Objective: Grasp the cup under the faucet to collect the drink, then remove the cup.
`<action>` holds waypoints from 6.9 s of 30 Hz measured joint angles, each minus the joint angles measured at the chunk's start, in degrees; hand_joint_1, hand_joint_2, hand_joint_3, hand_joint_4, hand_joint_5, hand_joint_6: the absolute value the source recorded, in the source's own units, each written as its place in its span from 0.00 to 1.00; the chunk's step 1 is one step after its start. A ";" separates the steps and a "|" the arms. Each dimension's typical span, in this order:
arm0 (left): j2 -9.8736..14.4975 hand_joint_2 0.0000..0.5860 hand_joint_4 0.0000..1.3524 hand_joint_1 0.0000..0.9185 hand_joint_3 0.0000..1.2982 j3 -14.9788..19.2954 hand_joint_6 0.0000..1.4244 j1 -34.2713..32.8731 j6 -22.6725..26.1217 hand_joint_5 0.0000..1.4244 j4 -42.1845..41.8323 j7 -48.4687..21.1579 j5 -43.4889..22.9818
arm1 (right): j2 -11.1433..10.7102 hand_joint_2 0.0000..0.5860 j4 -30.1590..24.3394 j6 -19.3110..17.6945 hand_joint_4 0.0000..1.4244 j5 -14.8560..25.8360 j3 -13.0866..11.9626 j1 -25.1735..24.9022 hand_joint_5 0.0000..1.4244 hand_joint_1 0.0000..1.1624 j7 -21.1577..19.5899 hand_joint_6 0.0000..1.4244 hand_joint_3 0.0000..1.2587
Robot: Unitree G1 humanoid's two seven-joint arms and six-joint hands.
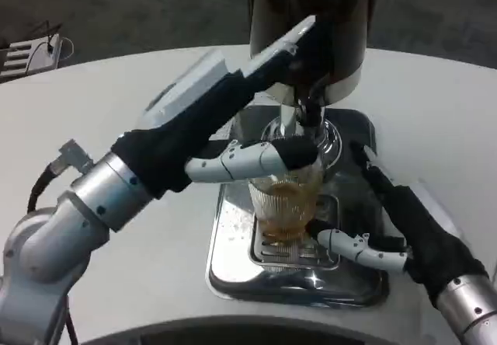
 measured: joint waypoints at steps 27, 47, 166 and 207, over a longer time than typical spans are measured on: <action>2.78 0.20 0.08 0.00 0.08 12.74 0.10 28.59 -1.97 0.15 -5.60 8.86 2.73 | 2.24 0.45 6.05 -1.55 0.00 0.93 3.59 -6.02 0.00 0.62 -0.33 0.06 0.00; 6.36 0.22 0.01 0.00 0.04 9.70 0.04 38.47 3.59 0.07 -11.25 7.42 9.52 | 5.83 0.44 15.22 -5.43 0.00 -0.63 5.75 -11.47 0.00 0.63 -7.18 0.07 0.00; 9.58 0.23 0.04 0.00 0.09 12.59 0.05 43.80 17.46 0.07 -20.92 -2.22 3.00 | 9.70 0.42 26.97 -17.90 0.00 -3.42 6.04 -13.01 0.07 0.67 -17.51 0.07 0.00; 11.22 0.23 0.05 0.00 0.10 14.38 0.07 44.90 17.87 0.07 -20.85 -2.82 2.09 | 15.85 0.47 31.42 -12.85 0.33 -13.96 11.47 -15.44 0.41 0.72 -33.96 0.37 0.33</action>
